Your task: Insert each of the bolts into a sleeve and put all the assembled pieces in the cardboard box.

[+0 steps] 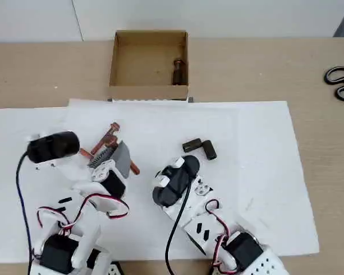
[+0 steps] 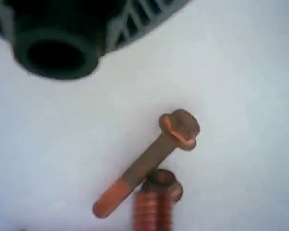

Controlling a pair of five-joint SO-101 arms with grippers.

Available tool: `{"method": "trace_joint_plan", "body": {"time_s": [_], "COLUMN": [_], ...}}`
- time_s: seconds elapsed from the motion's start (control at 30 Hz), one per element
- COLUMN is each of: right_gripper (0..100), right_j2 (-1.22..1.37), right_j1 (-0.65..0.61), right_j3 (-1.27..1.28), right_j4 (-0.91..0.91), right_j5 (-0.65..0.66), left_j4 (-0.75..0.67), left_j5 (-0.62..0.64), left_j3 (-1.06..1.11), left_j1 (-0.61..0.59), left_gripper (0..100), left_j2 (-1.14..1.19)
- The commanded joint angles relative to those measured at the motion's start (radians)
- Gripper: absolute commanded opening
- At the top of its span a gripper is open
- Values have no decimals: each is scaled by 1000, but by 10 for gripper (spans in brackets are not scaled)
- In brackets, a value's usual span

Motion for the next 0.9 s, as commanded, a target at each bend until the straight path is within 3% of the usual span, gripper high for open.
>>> {"method": "trace_joint_plan", "body": {"time_s": [0.0, 0.27, 0.5, 0.87], "right_gripper": [2, 2, 2, 2], "right_j2": [-50, -65, -70, -70], "right_j1": [-8, -10, -70, -8], "right_j3": [-5, -5, 2, -8], "right_j4": [-31, -27, -30, -33], "right_j5": [29, 31, 31, 31], "left_j4": [-54, -172, -173, -166], "left_j5": [8, 8, 8, 6], "left_j3": [-4, 68, 68, 68], "left_j1": [26, 43, 155, 167], "left_gripper": [6, 6, 6, 6], "left_j2": [-17, -17, -17, -20]}}
